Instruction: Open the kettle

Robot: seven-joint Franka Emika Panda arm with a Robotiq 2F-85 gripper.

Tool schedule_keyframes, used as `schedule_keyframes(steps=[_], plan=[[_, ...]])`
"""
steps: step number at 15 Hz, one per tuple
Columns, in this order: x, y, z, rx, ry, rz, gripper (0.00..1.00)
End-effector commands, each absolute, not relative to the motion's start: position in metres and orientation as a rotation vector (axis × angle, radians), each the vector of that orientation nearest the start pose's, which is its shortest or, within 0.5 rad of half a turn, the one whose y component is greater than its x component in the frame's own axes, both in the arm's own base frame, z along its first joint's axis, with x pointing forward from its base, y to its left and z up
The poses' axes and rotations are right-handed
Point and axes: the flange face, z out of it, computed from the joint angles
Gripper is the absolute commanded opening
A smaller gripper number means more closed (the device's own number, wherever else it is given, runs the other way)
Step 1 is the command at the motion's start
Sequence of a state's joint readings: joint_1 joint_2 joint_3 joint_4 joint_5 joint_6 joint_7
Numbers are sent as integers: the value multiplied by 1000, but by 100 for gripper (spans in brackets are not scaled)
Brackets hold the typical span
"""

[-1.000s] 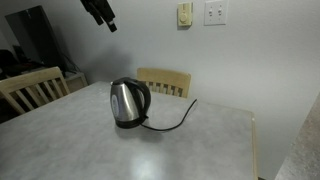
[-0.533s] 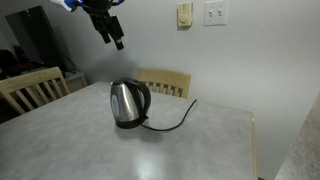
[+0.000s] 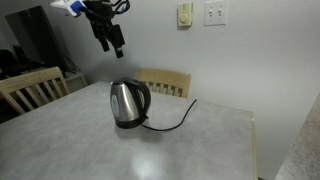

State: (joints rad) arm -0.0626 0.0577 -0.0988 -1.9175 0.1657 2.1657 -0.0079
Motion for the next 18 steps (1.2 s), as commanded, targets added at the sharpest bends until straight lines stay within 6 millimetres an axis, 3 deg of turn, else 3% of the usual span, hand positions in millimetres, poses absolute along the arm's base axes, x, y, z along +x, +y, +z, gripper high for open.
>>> schedule_keyframes(steps=[1, 6, 11, 15, 16, 18], plan=[[585, -81, 481, -2994, 346, -312, 100], [606, -77, 472, -3058, 346, -244, 100], [627, -116, 463, -3041, 327, -147, 99], [644, -147, 459, -2958, 336, -98, 82], [649, -150, 459, -2948, 338, -85, 68], [658, -152, 461, -2941, 338, -70, 53]])
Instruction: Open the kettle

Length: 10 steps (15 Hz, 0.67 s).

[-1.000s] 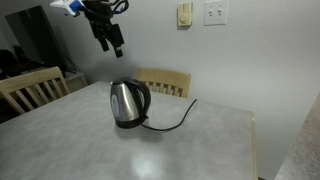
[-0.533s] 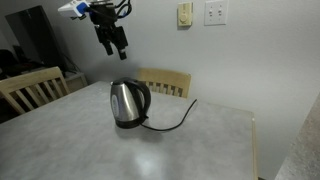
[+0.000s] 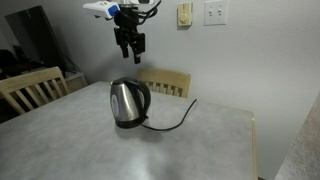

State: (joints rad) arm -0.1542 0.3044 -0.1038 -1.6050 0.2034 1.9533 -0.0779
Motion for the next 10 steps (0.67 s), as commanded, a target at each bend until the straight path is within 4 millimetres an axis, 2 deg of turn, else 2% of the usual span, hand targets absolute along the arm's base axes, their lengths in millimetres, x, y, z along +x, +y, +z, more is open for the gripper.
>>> schedule_keyframes(steps=[1, 4, 7, 10], plan=[[663, -152, 460, -2944, 339, -64, 46], [677, -147, 456, -2945, 321, -46, 25], [690, -144, 442, -2946, 313, -15, 4], [700, -141, 419, -2940, 315, 28, 0]])
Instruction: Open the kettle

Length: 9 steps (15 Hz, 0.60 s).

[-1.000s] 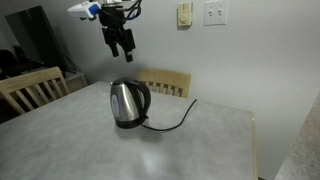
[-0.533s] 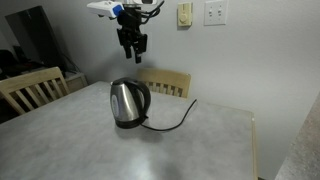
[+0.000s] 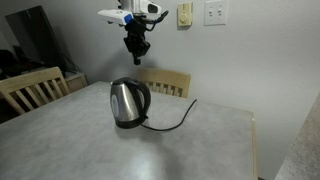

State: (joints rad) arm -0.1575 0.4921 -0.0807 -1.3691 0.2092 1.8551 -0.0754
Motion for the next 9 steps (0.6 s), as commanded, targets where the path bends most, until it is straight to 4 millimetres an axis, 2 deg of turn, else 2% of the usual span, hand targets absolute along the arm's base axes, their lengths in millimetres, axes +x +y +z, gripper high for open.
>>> schedule_keyframes(steps=[1, 6, 9], plan=[[703, -141, 412, -2938, 318, 45, 0], [709, -142, 385, -2933, 334, 103, 0], [709, -144, 381, -2933, 348, 117, 0]])
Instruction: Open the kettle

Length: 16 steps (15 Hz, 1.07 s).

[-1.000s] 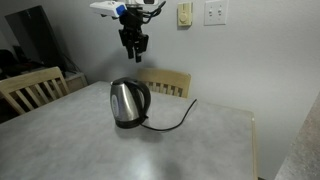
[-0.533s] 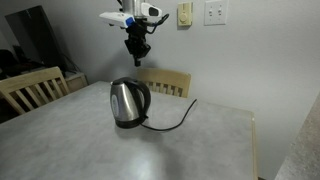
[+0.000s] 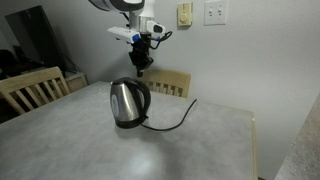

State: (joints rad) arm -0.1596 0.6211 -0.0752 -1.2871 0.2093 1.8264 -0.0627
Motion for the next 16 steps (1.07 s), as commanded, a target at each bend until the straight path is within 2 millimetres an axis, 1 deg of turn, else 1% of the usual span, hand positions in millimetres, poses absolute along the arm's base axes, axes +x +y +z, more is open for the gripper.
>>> schedule_keyframes(steps=[1, 5, 11, 12, 14, 16], plan=[[708, -145, 381, -2931, 358, 124, 0], [700, -142, 385, -2922, 443, 197, 0], [698, -143, 382, -2897, 495, 256, 0], [699, -143, 380, -2893, 500, 263, 0], [703, -140, 367, -2887, 499, 287, 0], [709, -133, 349, -2883, 477, 327, 0]])
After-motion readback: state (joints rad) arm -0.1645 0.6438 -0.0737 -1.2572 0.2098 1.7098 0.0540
